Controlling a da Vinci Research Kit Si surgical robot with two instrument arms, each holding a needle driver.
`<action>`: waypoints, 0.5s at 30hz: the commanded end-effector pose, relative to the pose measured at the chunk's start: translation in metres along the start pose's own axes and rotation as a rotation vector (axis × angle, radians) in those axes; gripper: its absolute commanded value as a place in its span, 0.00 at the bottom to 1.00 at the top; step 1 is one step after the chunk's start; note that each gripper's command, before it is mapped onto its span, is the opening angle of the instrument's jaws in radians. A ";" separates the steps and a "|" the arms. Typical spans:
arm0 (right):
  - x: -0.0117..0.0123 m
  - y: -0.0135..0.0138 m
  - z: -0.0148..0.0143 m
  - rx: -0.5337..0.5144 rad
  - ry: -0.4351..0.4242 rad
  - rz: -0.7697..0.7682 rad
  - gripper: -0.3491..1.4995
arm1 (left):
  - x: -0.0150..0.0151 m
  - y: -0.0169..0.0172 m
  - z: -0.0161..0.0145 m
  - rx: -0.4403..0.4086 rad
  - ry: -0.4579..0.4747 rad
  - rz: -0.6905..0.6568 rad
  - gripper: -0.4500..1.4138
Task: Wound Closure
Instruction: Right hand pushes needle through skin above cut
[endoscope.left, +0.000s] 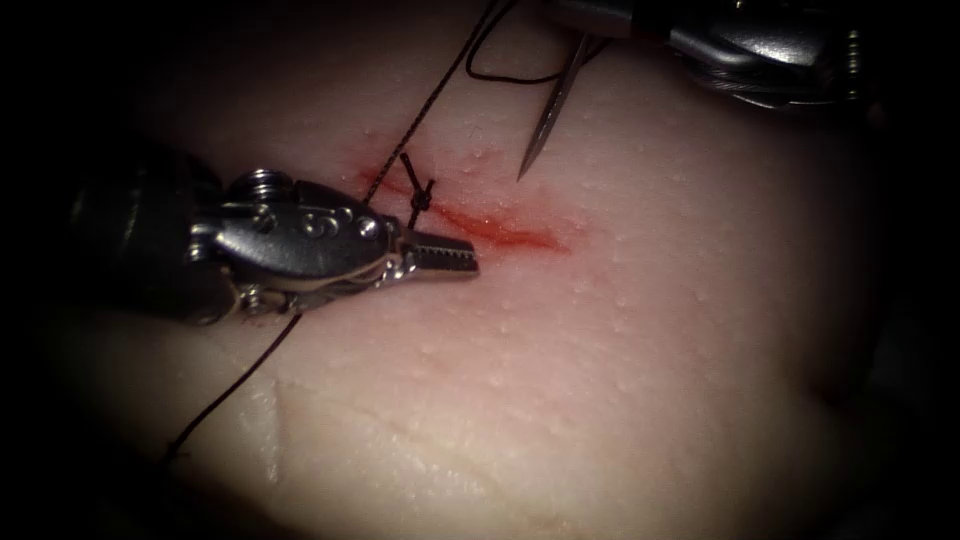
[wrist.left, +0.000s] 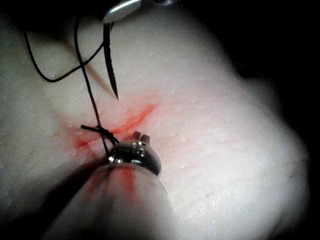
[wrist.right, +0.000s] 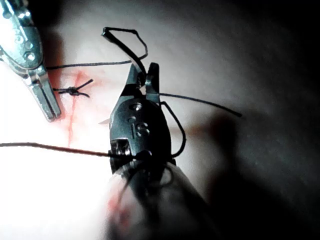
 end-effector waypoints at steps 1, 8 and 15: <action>-0.0004 -0.0005 0.0006 0.002 0.001 0.000 0.00 | -0.0004 0.0006 0.0008 -0.004 -0.001 -0.002 0.27; -0.0008 -0.0007 0.0007 0.007 -0.004 -0.028 0.00 | -0.0003 0.0006 0.0006 -0.005 -0.002 -0.004 0.26; -0.0011 -0.0011 0.0013 0.005 -0.010 -0.074 0.00 | 0.0000 0.0010 0.0003 -0.008 -0.002 -0.002 0.26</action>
